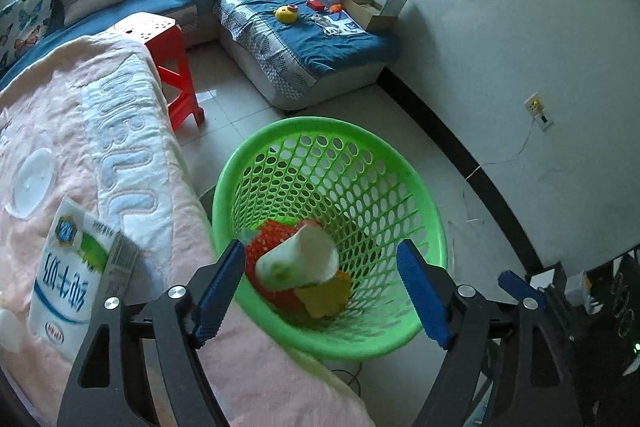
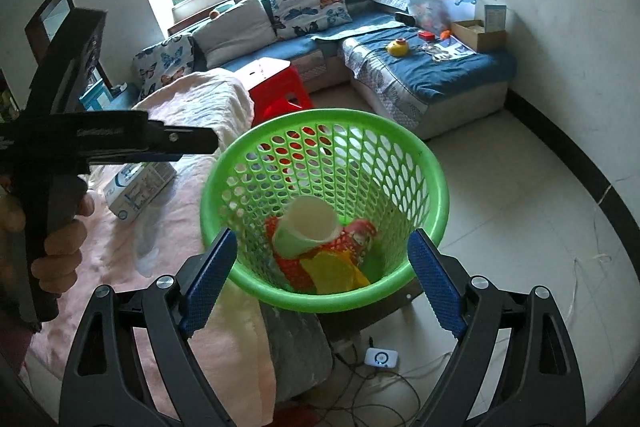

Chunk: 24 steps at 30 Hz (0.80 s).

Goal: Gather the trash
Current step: 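Carry the white cup and orange peel to the green basket and release both, then move both tools back over the bed toward the plastic tub and milk carton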

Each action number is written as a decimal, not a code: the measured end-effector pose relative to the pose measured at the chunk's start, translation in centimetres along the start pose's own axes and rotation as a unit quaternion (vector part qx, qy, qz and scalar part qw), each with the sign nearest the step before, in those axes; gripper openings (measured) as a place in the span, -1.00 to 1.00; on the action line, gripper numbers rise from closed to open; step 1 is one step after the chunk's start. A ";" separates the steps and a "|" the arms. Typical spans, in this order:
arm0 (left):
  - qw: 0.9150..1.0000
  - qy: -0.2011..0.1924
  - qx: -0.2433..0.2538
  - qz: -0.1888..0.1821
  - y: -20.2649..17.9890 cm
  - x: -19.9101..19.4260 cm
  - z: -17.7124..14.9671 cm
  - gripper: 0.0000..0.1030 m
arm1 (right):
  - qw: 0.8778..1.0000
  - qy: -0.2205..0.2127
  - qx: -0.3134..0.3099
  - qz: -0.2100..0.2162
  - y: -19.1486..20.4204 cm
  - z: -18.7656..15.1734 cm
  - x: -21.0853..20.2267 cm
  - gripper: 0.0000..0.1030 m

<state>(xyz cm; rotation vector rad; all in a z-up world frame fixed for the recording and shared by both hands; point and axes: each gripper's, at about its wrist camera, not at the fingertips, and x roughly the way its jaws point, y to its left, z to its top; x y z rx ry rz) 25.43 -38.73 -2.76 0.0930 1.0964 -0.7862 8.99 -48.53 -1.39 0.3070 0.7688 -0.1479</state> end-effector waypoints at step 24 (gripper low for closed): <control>0.968 -0.100 -0.146 0.180 15.5 -17.3 -9.2 0.50 | 0.990 -0.017 -0.107 0.094 13.4 1.9 0.5 0.76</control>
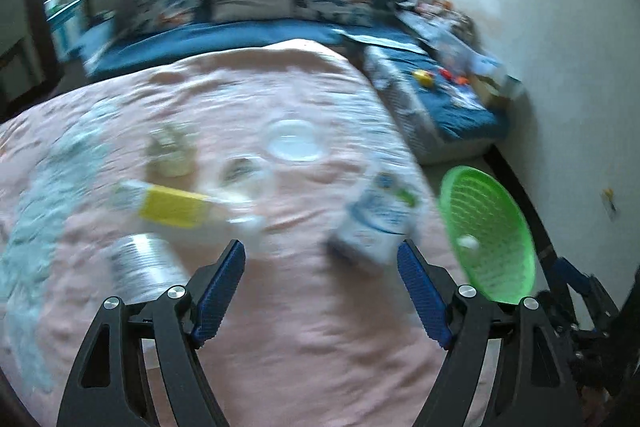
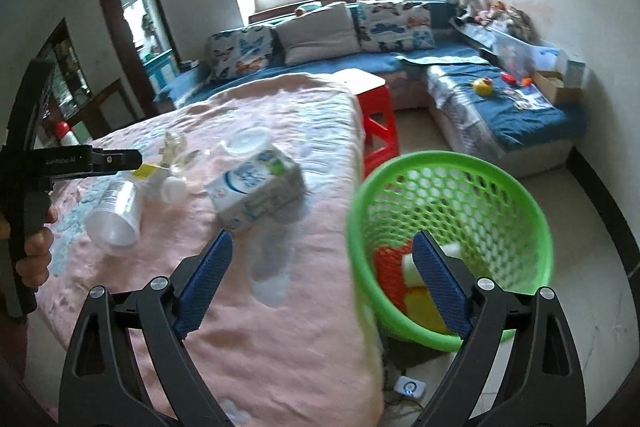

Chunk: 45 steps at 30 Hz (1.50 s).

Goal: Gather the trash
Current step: 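Move both tools back over the bed toward the plastic tub and milk carton, then grasp the clear plastic tub with the left tool while the right tool grasps the milk carton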

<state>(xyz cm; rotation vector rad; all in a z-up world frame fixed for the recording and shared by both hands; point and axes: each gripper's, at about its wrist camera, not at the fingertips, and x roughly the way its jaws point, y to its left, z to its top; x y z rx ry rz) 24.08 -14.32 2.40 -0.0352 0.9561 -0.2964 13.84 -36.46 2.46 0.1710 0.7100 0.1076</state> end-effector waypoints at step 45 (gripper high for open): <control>0.972 0.098 -0.213 -0.030 14.6 5.6 -4.3 0.61 | 0.992 0.119 0.049 0.022 5.9 3.3 11.1 0.79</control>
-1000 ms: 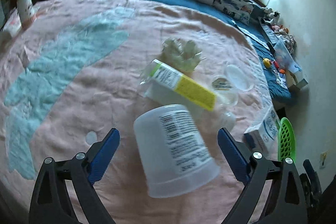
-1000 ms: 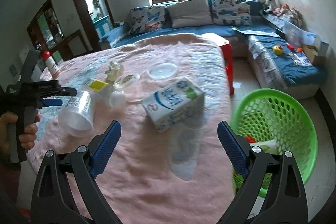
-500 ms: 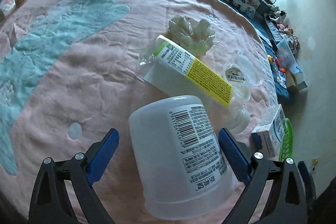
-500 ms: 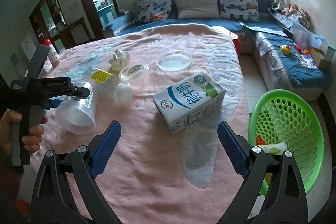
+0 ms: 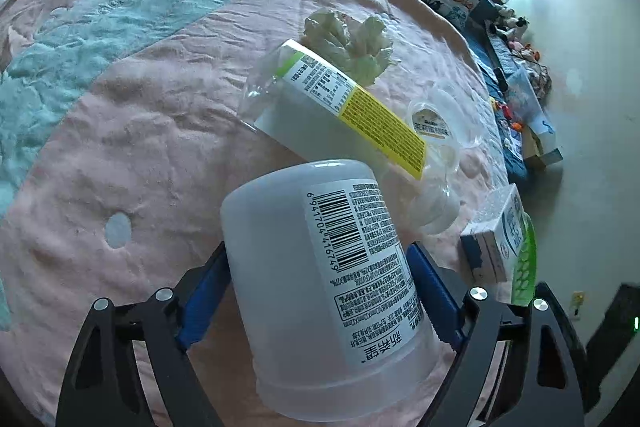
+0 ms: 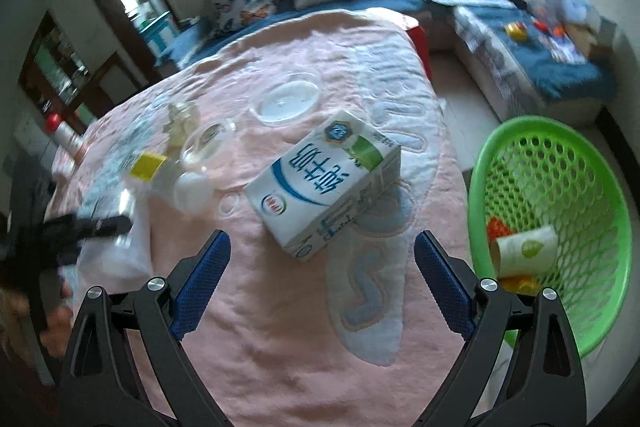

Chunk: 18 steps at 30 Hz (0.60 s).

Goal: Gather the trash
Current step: 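Grasp the clear plastic tub with the left tool while the right tool grasps the milk carton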

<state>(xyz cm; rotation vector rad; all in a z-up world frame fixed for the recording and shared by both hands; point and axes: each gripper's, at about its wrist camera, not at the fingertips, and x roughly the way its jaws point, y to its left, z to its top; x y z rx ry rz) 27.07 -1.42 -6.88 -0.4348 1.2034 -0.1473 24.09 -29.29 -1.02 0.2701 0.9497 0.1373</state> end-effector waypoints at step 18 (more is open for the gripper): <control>0.997 -0.018 0.065 -0.023 2.1 -4.2 -1.4 0.61 | 0.983 0.060 0.169 -0.047 0.5 4.8 5.3 0.77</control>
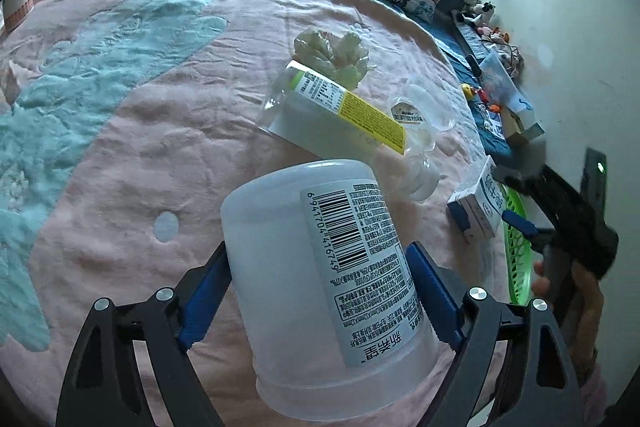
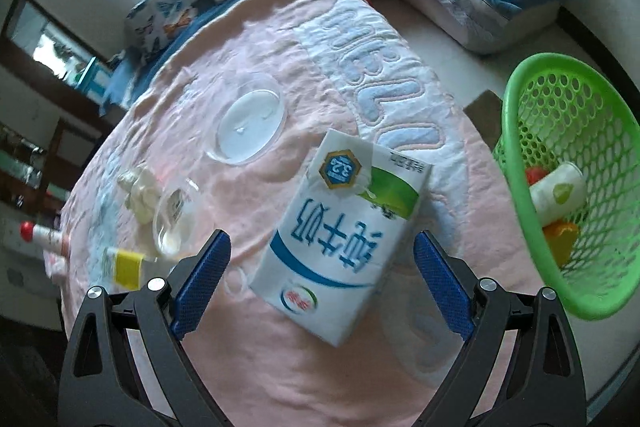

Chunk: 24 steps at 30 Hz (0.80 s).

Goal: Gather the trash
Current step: 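Grasp the clear plastic tub with the left tool while the right tool grasps the milk carton, then carry the tub and milk carton to the green basket and release both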

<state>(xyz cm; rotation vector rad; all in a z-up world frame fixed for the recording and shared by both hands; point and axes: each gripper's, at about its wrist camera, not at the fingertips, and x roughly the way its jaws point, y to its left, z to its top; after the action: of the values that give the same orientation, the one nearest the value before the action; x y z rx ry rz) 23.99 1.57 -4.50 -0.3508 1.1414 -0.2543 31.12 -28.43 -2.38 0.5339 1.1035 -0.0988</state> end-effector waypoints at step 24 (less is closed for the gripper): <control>0.999 -0.002 0.028 -0.027 -0.7 -0.8 -0.3 0.61 | 0.997 0.003 -0.064 -0.039 0.2 -2.0 0.2 0.46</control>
<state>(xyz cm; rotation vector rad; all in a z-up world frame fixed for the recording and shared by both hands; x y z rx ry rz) 23.35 1.19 -3.65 -0.3326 1.1201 -0.3323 29.63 -27.28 -3.21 0.3771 1.1288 -0.0948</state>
